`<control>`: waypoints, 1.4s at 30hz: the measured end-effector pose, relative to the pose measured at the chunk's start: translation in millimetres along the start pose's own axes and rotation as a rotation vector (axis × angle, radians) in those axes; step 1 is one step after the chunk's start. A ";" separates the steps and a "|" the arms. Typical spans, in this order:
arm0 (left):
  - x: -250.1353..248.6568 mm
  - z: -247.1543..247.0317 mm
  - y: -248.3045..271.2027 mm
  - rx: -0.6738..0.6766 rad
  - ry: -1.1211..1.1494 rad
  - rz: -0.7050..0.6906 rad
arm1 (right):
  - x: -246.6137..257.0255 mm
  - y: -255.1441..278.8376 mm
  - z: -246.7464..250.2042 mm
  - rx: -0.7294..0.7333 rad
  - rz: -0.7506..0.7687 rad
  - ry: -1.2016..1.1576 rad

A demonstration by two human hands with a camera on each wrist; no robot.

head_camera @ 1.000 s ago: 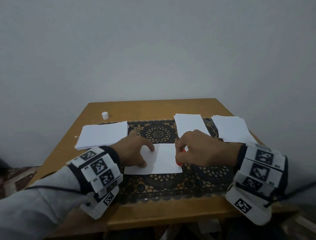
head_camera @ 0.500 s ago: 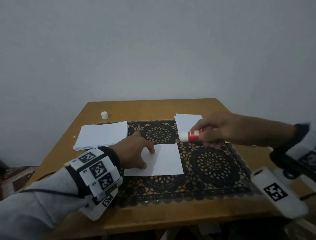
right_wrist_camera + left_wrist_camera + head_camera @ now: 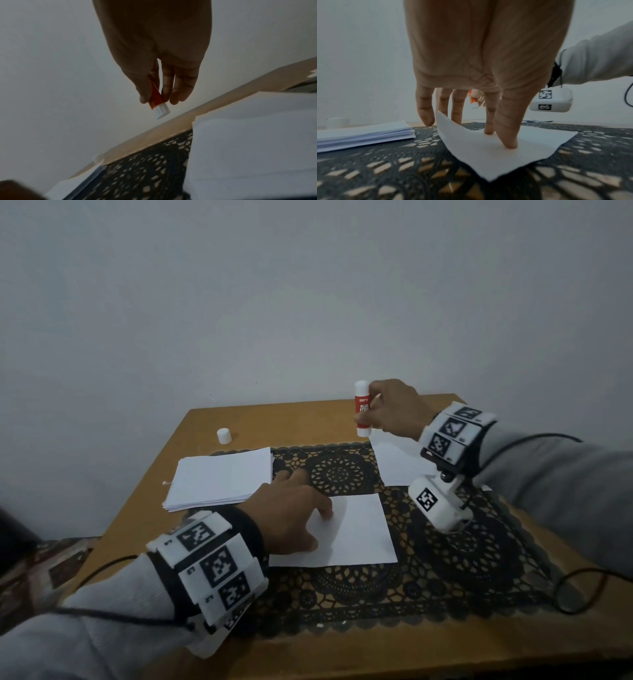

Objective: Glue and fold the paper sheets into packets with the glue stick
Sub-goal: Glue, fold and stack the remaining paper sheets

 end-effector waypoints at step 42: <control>4.7 -1.4 -0.9 -0.012 0.053 -0.050 | -136.8 86.5 87.9 0.370 -0.018 0.865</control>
Point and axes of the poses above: each hand's wrist, its own y-axis away from the middle knuckle, its own z-axis out of the back of the hand, x = y × z, the point moved 4 cm from there along -y, towards the middle knuckle, and after that the axes turned 4 degrees about -z, right-handed, at the moved point
